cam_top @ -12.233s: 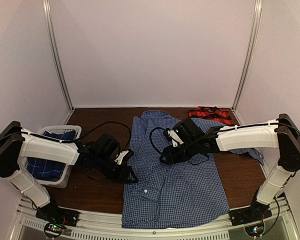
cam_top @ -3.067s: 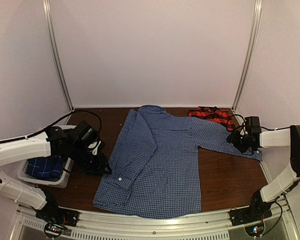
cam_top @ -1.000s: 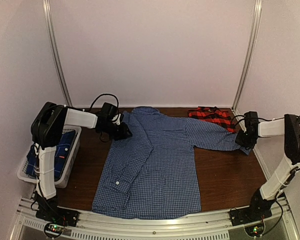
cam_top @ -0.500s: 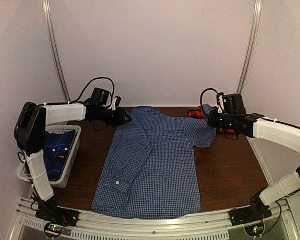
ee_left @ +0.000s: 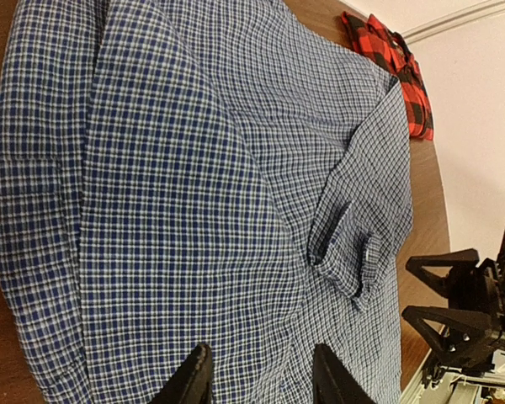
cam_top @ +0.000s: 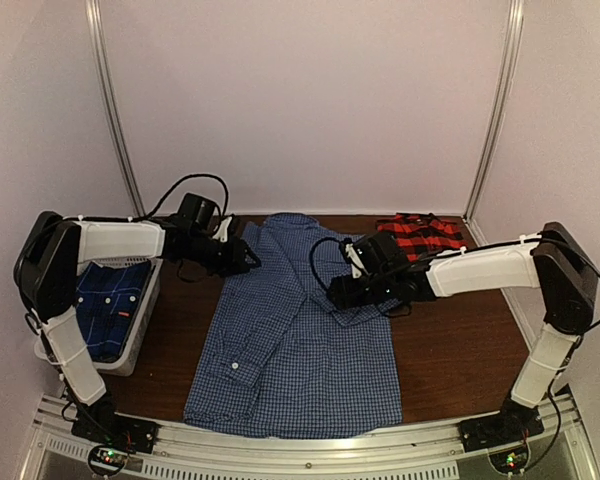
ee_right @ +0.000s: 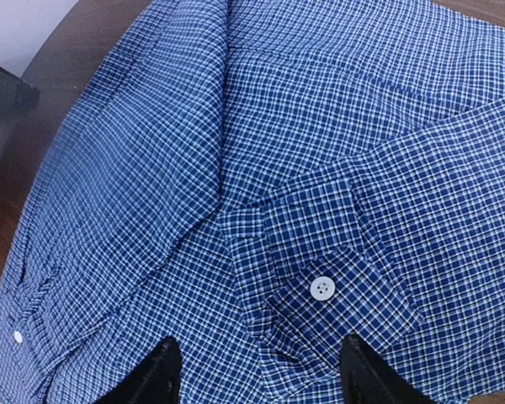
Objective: Fold and stack the long sleeve shirts
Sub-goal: Place the sleeve at the center of the board, then pick up the sleeve from the center of the board.
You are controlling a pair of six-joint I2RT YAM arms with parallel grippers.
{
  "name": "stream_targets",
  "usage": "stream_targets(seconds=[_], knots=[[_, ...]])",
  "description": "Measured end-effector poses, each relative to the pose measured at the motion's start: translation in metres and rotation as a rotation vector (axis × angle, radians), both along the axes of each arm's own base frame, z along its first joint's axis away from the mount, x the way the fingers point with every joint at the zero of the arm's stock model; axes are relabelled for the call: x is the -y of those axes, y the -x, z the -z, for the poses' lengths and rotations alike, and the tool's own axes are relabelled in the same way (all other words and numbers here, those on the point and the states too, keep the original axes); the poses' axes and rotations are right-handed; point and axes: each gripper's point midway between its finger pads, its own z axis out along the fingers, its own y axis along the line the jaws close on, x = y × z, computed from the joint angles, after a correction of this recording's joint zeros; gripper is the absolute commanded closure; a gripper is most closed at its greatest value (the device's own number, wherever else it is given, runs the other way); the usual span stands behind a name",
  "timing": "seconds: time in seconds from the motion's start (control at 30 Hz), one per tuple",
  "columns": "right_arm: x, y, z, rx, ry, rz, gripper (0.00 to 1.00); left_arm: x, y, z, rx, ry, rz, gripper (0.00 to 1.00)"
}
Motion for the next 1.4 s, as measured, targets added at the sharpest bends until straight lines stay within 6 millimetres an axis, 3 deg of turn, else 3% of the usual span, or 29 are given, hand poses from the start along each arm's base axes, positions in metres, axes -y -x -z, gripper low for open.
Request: stream_targets(seconds=[0.2, 0.37, 0.57, 0.8, 1.03, 1.2, 1.4], knots=[[0.005, -0.006, -0.025, 0.031, -0.052, 0.006, 0.32, 0.017, 0.017, 0.003, -0.017, 0.006, 0.04, 0.59], [0.023, -0.02, -0.021, -0.015, -0.103, 0.05, 0.46, 0.027, 0.025, 0.001, -0.02, 0.015, 0.059, 0.59], [0.029, -0.019, 0.009, -0.119, -0.149, 0.057, 0.51, 0.035, 0.031, 0.001, -0.032, 0.02, 0.068, 0.59], [0.04, -0.008, 0.049, -0.231, -0.14, 0.102, 0.44, 0.044, 0.039, -0.001, -0.038, 0.026, 0.084, 0.59], [0.041, -0.015, 0.055, -0.222, -0.196, 0.148, 0.46, 0.049, 0.044, -0.001, -0.046, 0.027, 0.089, 0.59], [0.037, -0.021, 0.055, -0.21, -0.242, 0.166, 0.57, 0.051, 0.048, -0.001, -0.056, 0.037, 0.08, 0.59], [0.038, -0.022, 0.055, -0.213, -0.259, 0.186, 0.83, 0.047, 0.06, -0.005, -0.077, 0.083, 0.048, 0.58]])
